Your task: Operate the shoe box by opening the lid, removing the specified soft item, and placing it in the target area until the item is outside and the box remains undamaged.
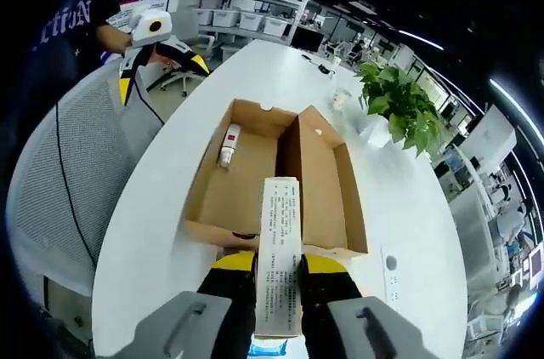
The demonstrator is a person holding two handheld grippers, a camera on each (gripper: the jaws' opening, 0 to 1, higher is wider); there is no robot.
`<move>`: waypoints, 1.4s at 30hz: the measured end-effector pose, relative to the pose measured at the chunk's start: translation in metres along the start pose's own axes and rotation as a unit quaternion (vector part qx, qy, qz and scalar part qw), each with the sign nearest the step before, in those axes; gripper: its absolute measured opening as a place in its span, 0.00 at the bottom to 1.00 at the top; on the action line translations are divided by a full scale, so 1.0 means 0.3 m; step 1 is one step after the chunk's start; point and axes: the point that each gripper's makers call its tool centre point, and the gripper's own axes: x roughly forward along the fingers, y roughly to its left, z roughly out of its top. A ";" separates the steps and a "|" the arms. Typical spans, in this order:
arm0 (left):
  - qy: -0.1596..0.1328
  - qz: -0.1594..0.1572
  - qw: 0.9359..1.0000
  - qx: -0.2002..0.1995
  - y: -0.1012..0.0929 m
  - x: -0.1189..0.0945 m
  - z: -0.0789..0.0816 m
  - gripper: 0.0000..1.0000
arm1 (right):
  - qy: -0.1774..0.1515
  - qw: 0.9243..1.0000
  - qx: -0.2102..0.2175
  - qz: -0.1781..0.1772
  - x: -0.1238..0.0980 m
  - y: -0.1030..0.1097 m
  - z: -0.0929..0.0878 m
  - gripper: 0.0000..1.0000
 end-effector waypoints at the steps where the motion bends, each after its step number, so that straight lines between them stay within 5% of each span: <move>1: 0.000 0.000 1.000 0.000 0.000 0.000 0.000 0.99 | 0.002 1.000 0.001 0.000 -0.003 -0.003 -0.006 0.15; 42: 0.006 0.007 1.000 -0.008 0.012 0.007 -0.006 0.99 | 0.074 0.997 0.028 -0.020 -0.052 -0.111 -0.321 0.15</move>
